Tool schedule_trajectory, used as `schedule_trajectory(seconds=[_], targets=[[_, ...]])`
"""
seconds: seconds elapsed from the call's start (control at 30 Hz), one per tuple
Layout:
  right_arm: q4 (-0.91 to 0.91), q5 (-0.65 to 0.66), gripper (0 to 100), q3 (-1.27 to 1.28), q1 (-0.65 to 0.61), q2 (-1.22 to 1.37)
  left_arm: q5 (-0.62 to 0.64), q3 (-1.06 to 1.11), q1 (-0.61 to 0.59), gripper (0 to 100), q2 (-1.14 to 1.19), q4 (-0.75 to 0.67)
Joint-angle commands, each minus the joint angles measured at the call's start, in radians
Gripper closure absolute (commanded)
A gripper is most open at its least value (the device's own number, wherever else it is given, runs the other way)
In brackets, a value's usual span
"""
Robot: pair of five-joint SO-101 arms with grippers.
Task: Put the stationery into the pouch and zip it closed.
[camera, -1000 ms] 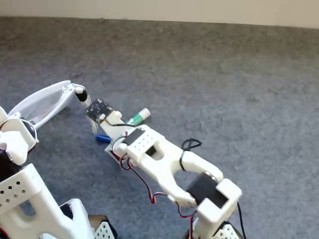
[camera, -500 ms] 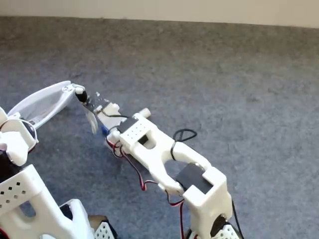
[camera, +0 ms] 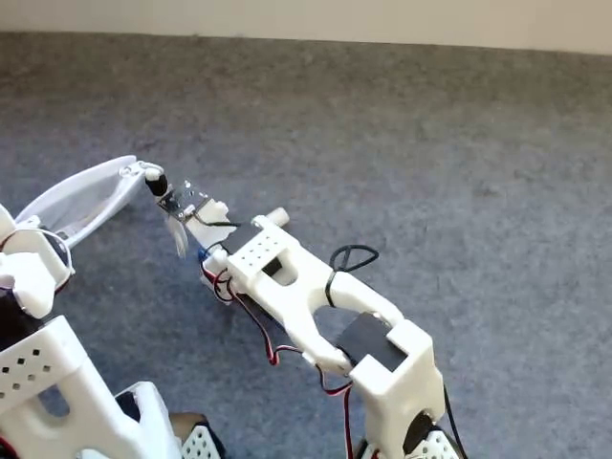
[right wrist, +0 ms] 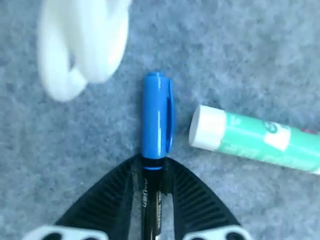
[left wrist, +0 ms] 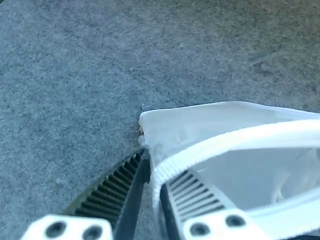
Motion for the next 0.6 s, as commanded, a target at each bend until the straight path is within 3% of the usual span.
schedule_trajectory(seconds=[0.0,0.57], targets=[[0.021,-0.034,99.5,-0.013,-0.008,-0.024,0.011,-0.007,0.018,99,-0.008,-0.02],[0.035,-0.236,99.5,0.176,0.015,-0.446,0.006,-0.007,0.102,99,-0.008,-0.015]])
